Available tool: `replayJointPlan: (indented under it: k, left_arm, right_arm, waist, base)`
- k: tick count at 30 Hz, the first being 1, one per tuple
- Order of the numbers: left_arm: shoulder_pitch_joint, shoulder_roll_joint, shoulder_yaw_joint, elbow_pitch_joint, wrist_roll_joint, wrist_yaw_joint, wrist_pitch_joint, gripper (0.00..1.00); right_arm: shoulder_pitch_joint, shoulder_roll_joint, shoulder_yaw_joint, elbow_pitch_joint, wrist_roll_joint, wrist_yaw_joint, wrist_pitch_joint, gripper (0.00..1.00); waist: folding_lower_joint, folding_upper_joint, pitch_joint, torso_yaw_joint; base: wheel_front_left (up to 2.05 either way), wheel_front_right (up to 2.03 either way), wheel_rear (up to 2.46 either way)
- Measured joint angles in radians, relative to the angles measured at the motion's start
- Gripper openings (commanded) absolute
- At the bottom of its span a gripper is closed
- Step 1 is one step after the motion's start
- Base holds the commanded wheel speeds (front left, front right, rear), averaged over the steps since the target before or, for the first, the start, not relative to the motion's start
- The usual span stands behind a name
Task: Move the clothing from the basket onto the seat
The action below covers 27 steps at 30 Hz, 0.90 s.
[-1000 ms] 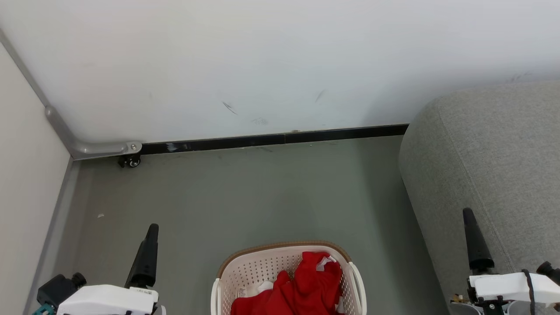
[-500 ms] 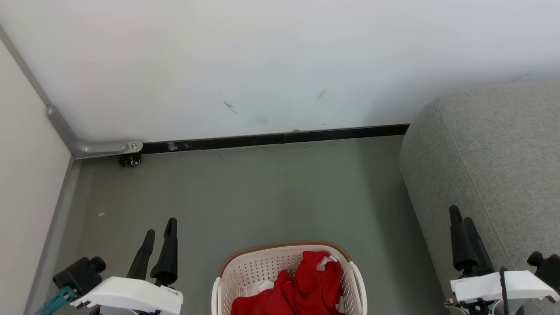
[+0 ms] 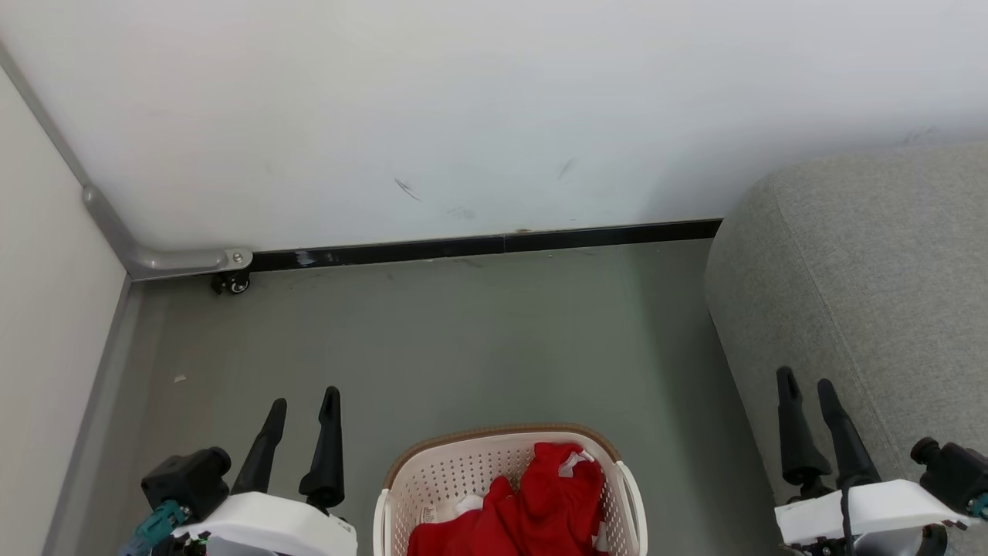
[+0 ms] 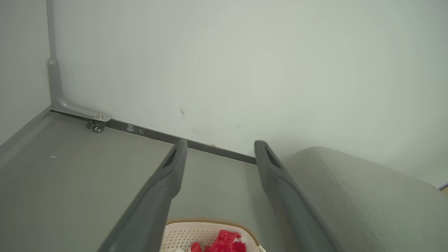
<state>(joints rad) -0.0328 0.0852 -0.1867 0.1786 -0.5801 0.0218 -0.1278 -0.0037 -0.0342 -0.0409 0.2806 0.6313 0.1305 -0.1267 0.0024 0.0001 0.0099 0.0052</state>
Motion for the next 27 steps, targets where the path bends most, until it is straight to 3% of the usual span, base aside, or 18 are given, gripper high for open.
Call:
replayJointPlan:
  k: [27]
  left_arm:
    - [0.002,0.009,-0.088,0.015,0.392,0.081,-0.097,1.0]
  right_arm:
    - [0.004,-0.002,0.023,0.04,-0.359,0.0,-0.076,1.0]
  waist:
    - [-0.0018,0.0,-0.016,0.002]
  base:
    - [0.0,0.0,0.0]
